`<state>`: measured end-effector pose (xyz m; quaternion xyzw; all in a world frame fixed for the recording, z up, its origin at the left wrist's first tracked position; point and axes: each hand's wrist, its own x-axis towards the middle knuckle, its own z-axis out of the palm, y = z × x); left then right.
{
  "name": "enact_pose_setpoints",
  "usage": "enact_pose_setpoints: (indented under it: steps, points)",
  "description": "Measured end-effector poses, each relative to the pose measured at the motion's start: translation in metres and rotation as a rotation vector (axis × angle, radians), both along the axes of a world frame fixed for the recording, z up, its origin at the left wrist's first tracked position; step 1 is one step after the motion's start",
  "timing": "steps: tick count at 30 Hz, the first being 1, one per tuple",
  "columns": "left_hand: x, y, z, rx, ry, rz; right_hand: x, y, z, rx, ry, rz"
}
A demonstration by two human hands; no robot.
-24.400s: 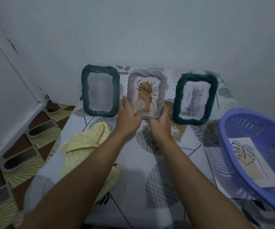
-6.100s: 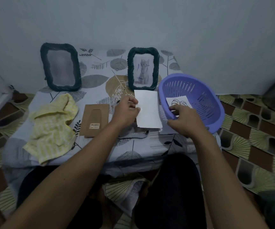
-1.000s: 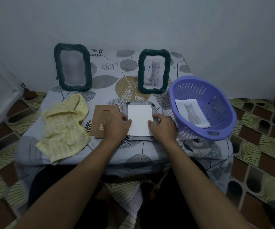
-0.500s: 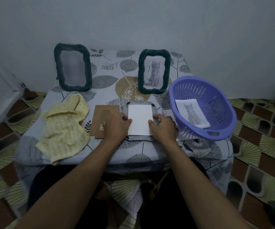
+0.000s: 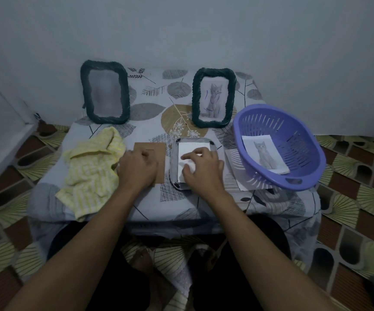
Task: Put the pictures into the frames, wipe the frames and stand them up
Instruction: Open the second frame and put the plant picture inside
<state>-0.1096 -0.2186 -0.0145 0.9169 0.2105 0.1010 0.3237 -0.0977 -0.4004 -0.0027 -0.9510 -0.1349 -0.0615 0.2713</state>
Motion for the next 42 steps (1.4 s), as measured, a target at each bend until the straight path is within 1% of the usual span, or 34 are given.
enact_pose_setpoints:
  steps: [2,5,7,9,14,18,20,22,26,28,30,31,34,36,38,42]
  points:
    - [-0.004,0.012,-0.001,0.054,0.115,0.028,-0.004,0.011,-0.001,-0.080,0.024,0.091]
    - [-0.009,0.024,-0.004,0.121,0.218,0.044,-0.008,0.027,-0.003,-0.219,0.063,0.153]
    - [-0.011,0.028,-0.005,0.167,0.260,0.037,-0.010,0.035,-0.004,-0.295,0.103,0.170]
    - [-0.013,0.029,-0.005,0.161,0.258,0.032,-0.011,0.040,-0.003,-0.333,0.139,0.175]
    - [-0.011,0.031,-0.005,-0.007,0.184,0.066,-0.010,0.045,-0.002,-0.351,0.169,0.174]
    - [-0.013,0.029,0.003,-0.287,0.015,0.147,-0.008,0.044,-0.002,-0.335,0.193,0.181]
    - [-0.014,0.029,0.006,-0.395,-0.054,0.168,-0.008,0.043,-0.002,-0.306,0.192,0.187]
    - [-0.013,0.030,0.009,-0.480,-0.116,0.165,-0.008,0.042,-0.001,-0.235,0.174,0.183]
    - [-0.011,0.026,0.016,-0.662,-0.214,0.171,-0.003,0.035,0.004,-0.014,0.132,0.111]
    - [-0.010,0.021,0.018,-0.789,-0.257,0.157,0.001,0.030,0.010,0.198,0.134,0.069]
    - [-0.010,0.012,0.020,-0.896,-0.277,0.124,0.002,0.022,0.016,0.466,0.207,0.007]
    - [-0.010,0.007,0.020,-0.937,-0.283,0.108,0.001,0.017,0.018,0.562,0.239,-0.026]
    - [-0.009,-0.011,0.023,-1.007,-0.287,0.066,0.003,0.002,0.015,0.750,0.309,-0.135]
    - [-0.009,-0.021,0.024,-1.004,-0.266,0.029,0.004,-0.010,0.012,0.807,0.333,-0.189]
    - [-0.007,-0.030,0.022,-0.939,-0.240,-0.001,0.004,-0.023,0.007,0.802,0.326,-0.230]
    - [-0.004,-0.047,0.021,-0.644,-0.197,-0.010,0.000,-0.040,-0.003,0.715,0.255,-0.279]
